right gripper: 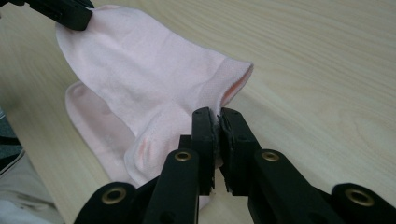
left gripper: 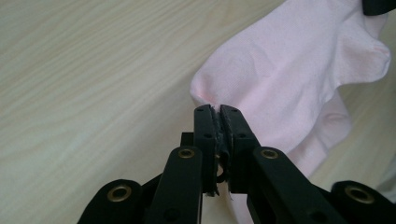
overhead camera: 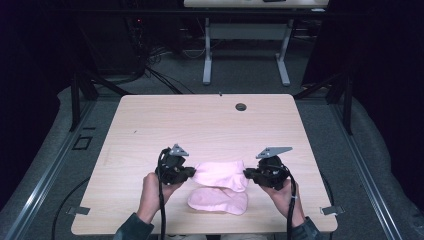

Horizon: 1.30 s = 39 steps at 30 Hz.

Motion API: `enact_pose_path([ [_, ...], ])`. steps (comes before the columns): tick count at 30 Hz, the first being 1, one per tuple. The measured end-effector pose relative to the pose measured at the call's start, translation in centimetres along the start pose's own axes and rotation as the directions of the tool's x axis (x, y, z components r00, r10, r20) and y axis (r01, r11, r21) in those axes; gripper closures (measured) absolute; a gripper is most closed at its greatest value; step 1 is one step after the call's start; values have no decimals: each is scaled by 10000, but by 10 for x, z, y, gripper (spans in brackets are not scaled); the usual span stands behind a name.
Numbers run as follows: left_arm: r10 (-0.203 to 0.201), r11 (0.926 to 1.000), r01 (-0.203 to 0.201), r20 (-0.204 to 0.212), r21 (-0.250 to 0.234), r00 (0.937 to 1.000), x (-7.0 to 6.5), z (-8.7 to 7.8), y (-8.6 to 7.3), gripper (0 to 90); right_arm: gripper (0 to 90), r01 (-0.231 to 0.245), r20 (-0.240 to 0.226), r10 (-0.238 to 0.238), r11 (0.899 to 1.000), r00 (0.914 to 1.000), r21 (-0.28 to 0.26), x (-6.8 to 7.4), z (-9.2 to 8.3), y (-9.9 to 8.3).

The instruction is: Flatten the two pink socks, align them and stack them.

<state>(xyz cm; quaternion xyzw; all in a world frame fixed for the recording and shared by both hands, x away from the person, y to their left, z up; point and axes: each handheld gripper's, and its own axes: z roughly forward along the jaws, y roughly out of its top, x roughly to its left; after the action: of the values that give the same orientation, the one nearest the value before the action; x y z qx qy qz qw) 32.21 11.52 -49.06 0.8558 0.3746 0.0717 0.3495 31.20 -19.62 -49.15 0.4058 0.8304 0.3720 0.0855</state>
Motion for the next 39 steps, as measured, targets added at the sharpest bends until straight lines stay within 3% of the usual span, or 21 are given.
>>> enact_pose_path([
  [6,85,10000,-85,-42,28,10000,-21,-5,-31,857,841,272,-213,-266,9993,9994,274,16,-3,-21],
  [11,-32,9989,41,-199,476,9998,-23,13,-53,852,839,78,-321,-51,9965,9995,833,16,18,-43],
  [16,180,9971,-140,-523,752,9985,-26,27,-60,839,831,43,-106,-32,9938,9999,1111,16,32,-54],
  [19,154,9971,-91,-837,751,9964,-25,30,-62,746,810,199,77,-210,9922,9997,1232,15,35,-56],
  [21,32,9979,38,-1077,643,9942,-24,28,-63,607,777,70,125,-86,9927,9999,1204,13,35,-57],
  [24,27,9993,27,-1409,381,9900,-21,22,-64,419,648,-72,176,56,9960,9998,886,10,30,-58],
  [28,-23,10000,14,-1714,-55,9852,-17,11,-63,269,501,-112,309,99,9990,9995,440,6,20,-57],
  [35,-303,9983,177,-2323,-563,9722,-3,-11,-67,148,190,5,1038,12,9999,9946,-171,-2,-1,-58],
  [37,-484,9969,301,-2623,-731,9638,4,-16,-71,127,156,-124,1159,179,9988,9931,-478,-5,-7,-61],
  [39,-619,9965,439,-2760,-708,9592,10,-20,-75,101,120,-225,1350,311,9976,9904,-651,-10,-12,-64],
])
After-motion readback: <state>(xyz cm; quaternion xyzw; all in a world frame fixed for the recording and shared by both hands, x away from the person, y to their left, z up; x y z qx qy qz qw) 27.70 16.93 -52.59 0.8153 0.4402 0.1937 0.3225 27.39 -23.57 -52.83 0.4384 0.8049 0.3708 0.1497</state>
